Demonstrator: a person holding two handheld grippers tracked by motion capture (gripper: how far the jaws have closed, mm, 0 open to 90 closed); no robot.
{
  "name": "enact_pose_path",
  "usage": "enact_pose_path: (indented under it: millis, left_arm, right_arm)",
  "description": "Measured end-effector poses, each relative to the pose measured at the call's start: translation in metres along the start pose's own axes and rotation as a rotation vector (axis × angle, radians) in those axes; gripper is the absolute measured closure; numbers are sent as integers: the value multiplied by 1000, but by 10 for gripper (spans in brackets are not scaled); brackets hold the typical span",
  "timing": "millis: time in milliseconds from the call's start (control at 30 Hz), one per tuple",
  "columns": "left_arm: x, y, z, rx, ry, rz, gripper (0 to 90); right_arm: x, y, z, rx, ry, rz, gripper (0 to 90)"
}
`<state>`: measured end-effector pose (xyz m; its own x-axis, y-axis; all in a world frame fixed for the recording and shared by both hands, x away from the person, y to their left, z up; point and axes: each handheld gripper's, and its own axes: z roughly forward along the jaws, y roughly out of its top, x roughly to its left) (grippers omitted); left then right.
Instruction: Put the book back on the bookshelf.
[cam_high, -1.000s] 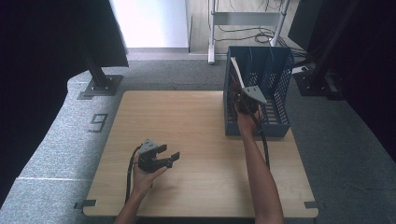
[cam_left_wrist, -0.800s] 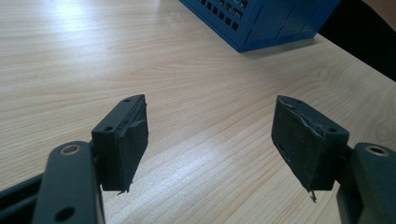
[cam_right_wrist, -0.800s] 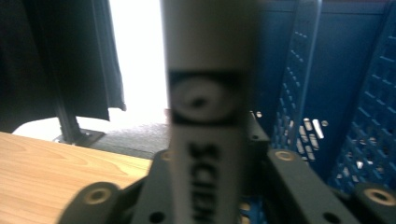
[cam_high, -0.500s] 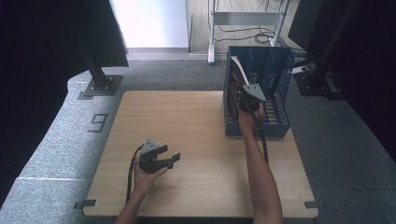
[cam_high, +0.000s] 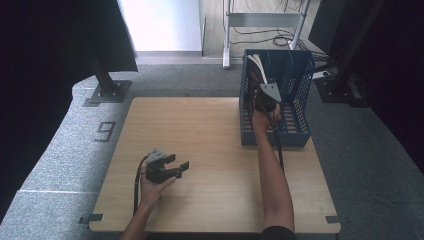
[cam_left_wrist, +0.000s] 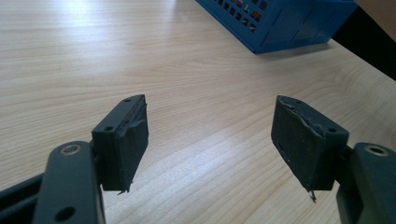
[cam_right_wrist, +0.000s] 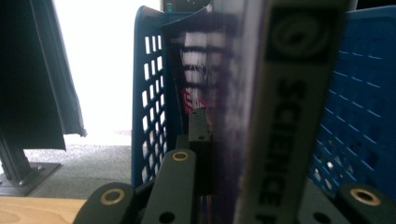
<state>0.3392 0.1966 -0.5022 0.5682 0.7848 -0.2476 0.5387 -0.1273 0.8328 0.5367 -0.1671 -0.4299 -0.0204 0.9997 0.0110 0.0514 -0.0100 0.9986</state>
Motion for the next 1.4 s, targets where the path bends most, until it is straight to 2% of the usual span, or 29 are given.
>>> enact_pose_path:
  millis: [167,267,367,500,600,667,700,833,933,1067,1233,1400]
  left_arm:
    - [1,0,0,3,2,-3,274]
    - [-1,0,0,0,-2,0,274]
    - [-3,0,0,0,-4,6,274]
    - [-6,1,-1,-4,-9,12,273]
    - [-7,1,-2,-7,-13,17,273]
    - [-7,2,-3,-9,-13,17,273]
    - [-8,2,-4,-12,-14,16,273]
    - [-8,3,-4,-14,-17,19,273]
    - [-9,3,-3,-12,-17,24,273]
    - [-10,3,-3,-10,-17,26,274]
    - [-10,3,-4,-15,-18,23,274]
    - [-8,3,-4,-15,-15,18,274]
  right_arm:
    - [9,-4,0,3,46,-58,807]
    - [11,-3,-1,12,98,-78,779]
    - [11,-2,-1,28,161,-78,720]
    - [7,-1,-5,69,206,-69,632]
    - [3,-1,-11,78,211,-100,601]
    - [1,-1,-13,70,216,-96,600]
    - [-4,0,-18,69,230,-72,598]
    - [-8,1,-24,95,253,-85,639]
    - [-7,2,-28,96,275,-97,668]
    - [0,0,-31,93,289,-138,698]
    - [8,1,-27,96,273,-170,709]
    - [9,1,-22,89,262,-170,704]
